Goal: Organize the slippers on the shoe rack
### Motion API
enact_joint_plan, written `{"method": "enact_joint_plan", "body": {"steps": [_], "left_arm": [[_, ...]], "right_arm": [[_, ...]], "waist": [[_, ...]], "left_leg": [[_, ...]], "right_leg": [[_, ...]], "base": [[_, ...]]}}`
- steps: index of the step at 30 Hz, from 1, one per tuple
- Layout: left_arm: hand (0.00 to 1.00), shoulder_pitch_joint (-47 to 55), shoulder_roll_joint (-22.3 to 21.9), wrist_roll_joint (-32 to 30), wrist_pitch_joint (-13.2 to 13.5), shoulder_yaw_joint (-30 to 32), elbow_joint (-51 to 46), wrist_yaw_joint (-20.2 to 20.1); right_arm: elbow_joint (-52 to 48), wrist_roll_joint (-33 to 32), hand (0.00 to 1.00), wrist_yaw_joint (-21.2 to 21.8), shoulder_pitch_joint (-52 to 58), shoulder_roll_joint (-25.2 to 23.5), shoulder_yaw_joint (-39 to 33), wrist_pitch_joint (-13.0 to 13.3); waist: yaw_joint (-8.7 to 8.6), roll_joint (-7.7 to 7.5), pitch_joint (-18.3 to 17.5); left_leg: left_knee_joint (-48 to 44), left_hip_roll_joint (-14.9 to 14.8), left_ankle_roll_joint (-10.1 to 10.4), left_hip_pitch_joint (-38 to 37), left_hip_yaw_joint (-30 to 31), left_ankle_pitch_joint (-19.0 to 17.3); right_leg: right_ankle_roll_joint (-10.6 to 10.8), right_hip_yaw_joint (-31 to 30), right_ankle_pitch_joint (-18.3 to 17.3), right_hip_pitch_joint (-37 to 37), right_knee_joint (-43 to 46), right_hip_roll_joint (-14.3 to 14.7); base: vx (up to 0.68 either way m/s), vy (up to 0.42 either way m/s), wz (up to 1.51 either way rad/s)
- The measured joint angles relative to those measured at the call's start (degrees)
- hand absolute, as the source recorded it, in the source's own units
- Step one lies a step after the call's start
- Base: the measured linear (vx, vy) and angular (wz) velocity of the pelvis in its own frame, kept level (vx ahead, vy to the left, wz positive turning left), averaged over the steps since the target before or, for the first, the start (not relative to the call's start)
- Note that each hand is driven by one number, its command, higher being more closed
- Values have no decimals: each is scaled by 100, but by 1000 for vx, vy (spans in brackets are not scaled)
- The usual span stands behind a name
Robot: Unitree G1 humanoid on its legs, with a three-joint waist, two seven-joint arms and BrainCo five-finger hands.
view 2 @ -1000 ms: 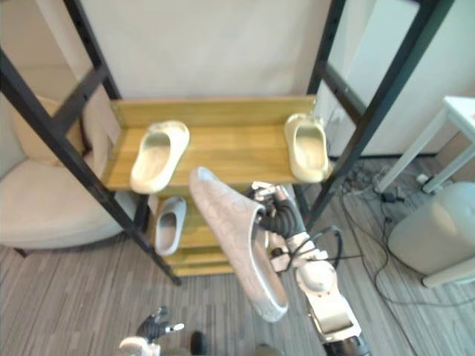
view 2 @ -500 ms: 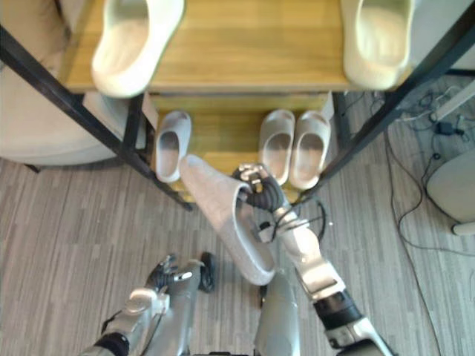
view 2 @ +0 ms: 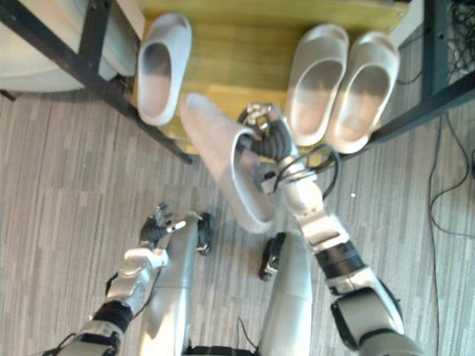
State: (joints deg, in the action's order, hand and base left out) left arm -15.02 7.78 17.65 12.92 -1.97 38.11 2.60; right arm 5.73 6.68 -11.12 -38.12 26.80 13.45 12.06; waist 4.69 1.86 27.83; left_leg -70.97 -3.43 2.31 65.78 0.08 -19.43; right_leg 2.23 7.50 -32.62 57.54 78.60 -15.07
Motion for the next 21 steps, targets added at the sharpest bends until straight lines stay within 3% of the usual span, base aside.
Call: {"method": "enact_joint_plan", "body": {"steps": [5, 11, 21], "left_arm": [[0, -7, -99, 61, 49, 60, -372, 68], [0, -35, -201, 170, 70, 158, -535, 124], [0, -82, -309, 287, 77, 157, -538, 274]], "right_arm": [[433, 17, 100, -292, -702, 317, -54, -124], [1135, 224, 100, -520, -1321, 443, -201, -308], [2503, 470, 100, -839, -2271, 445, -190, -631]], "waist": [[143, -13, 6], [199, -15, 6], [433, -60, -114]], "left_leg": [[-266, -2, 53, 396, 68, -34], [-458, 53, 83, 628, 152, -44], [-656, 60, 136, 823, 233, -82]], "right_leg": [[-29, 24, -130, 360, 327, -27], [-52, 139, -262, 469, 549, -124], [-146, 263, -417, 556, 799, -204]], "base": [[-31, -40, 6], [-10, -15, 12], [-20, -10, 6]]}}
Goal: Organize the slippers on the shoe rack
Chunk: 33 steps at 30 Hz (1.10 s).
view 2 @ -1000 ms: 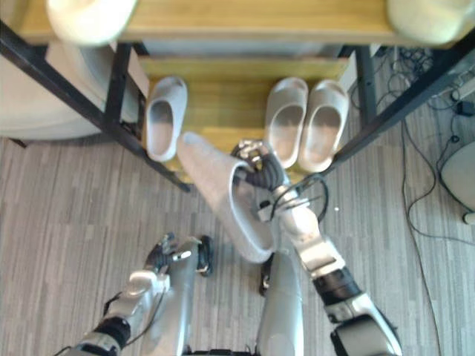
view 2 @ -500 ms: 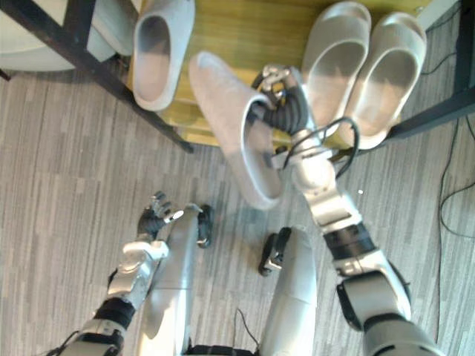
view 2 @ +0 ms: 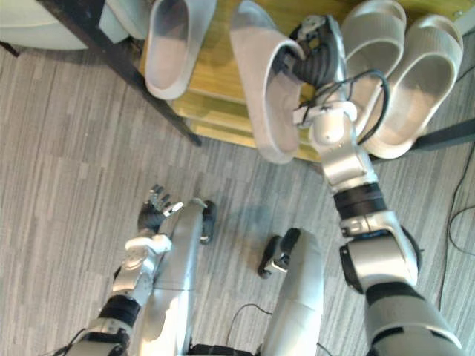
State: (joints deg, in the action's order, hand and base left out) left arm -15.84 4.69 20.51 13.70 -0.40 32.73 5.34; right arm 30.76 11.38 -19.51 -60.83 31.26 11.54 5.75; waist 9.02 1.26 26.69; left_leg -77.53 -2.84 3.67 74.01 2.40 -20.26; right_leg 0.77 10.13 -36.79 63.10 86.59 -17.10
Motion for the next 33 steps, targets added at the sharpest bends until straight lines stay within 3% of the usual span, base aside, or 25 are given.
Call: {"method": "enact_joint_plan", "body": {"steps": [6, 10, 16, 17, 33], "left_arm": [[0, 5, 115, -2, -73, 67, 424, 225], [0, 128, 126, -1, -271, 64, 839, 345], [0, 141, 115, 0, -283, 52, 894, 357], [0, 140, 108, 0, -281, 51, 893, 362], [0, 139, 27, 106, -288, -72, 894, 460]], "right_arm": [[449, 254, 100, -315, -489, -255, -4, -211], [795, 447, 100, -439, -762, -361, -8, -430], [1303, 496, 100, -646, -1038, -680, -10, -576], [1338, 505, 0, -649, -1086, -691, -10, -614], [1553, 490, 0, -1043, -1237, -902, -237, -747]], "waist": [[57, -1, -1], [88, -13, -9], [160, -33, -32], [174, -37, -35], [321, -51, -162]], "left_leg": [[-23, 38, 31, 34, 71, 17], [-93, 80, 61, 136, 157, 33], [-84, 50, 116, 201, 147, 83], [-79, 50, 118, 201, 149, 86], [-61, 169, 182, 347, 256, 132]], "right_leg": [[-40, 73, -50, -18, 55, -31], [-102, 171, -112, -15, 147, -101], [-135, 246, -191, -11, 231, -187], [-137, 251, -191, -11, 231, -188], [-178, 436, -312, -3, 304, -316]], "base": [[-17, -9, 6], [-8, 7, 12], [-20, -9, 13], [0, 0, 0], [0, 4, 6]]}}
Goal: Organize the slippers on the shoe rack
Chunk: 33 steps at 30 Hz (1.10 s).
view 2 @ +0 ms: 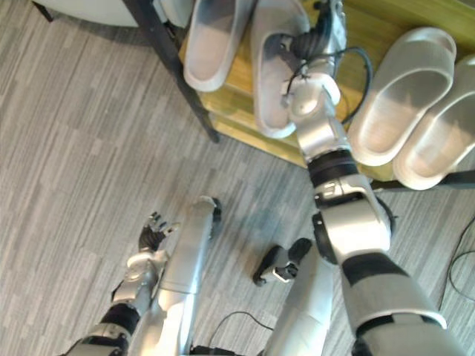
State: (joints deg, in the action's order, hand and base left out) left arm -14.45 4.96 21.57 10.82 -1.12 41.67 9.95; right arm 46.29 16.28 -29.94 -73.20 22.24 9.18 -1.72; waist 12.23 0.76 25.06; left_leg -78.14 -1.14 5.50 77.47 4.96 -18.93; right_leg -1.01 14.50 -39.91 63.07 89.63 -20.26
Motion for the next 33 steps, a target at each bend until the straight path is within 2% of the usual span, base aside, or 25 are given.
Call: {"method": "enact_joint_plan", "body": {"steps": [14, 23, 33], "left_arm": [[0, 0, -2, 1, -2, -17, 63, 1], [0, 0, 2, 58, -1, 14, 67, 9], [0, 25, 1, 99, -52, 119, 62, 105]], "right_arm": [[23, -130, 0, -156, -3, -13, -79, -9], [-105, -57, 0, -165, 71, -268, -235, -12], [-1592, 162, 0, -205, 1040, -660, -509, -114]], "waist": [[20, 3, -97], [11, 3, -97], [-14, 2, -97]], "left_leg": [[0, -21, 12, 82, -28, 18], [1, -83, 11, 41, -69, 16], [4, -187, -3, -43, -135, -6]], "right_leg": [[1, -33, 0, 108, 11, 5], [1, -70, 0, 100, 4, 38], [-7, -145, 12, 89, -35, 109]], "base": [[0, 0, 0], [0, 0, 0], [-7, 8, -5]]}}
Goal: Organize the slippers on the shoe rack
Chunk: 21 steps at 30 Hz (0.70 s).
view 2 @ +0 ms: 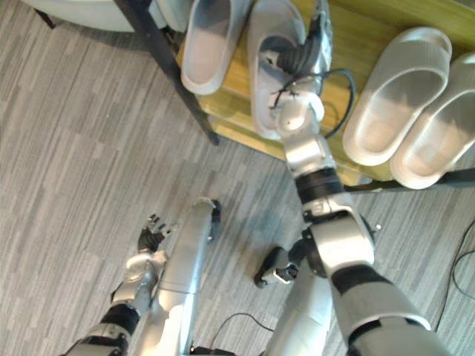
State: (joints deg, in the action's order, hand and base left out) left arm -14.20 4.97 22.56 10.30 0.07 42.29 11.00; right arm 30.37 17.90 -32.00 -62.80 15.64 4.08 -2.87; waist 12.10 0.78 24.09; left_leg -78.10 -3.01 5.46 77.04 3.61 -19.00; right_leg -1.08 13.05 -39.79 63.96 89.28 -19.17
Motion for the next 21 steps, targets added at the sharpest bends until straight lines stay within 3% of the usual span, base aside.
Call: {"method": "enact_joint_plan", "body": {"steps": [6, 11, 14, 21], "left_arm": [[0, 50, -9, 0, -10, 94, -5, 5], [0, 196, -29, -4, -73, 342, -74, 7], [0, 212, -31, -36, -105, 441, -73, 6], [0, 268, -65, -111, -110, 628, -80, -3]], "right_arm": [[-1035, 21, 0, -22, 785, -312, -180, 4], [-1838, 4, 0, -50, 1738, -1009, -200, 35], [-1861, -100, 0, 11, 2115, -1266, -208, 159], [-1861, -1047, 0, 307, 2586, -1568, -245, 576]], "waist": [[-44, -5, -1], [-162, -84, -42], [-196, -106, -49], [-238, -153, -38]], "left_leg": [[106, -40, 4, -114, -43, 1], [265, -87, 12, -280, -56, -4], [320, -120, 13, -366, -63, -5], [429, -155, 19, -521, -97, -9]], "right_leg": [[-20, -24, 32, -57, -94, 39], [3, 3, 59, -212, -284, 101], [10, 18, 86, -305, -368, 131], [79, -4, 99, -416, -495, 180]], "base": [[-7, 4, -4], [-2, -2, -3], [-4, 0, -4], [-11, 2, -2]]}}
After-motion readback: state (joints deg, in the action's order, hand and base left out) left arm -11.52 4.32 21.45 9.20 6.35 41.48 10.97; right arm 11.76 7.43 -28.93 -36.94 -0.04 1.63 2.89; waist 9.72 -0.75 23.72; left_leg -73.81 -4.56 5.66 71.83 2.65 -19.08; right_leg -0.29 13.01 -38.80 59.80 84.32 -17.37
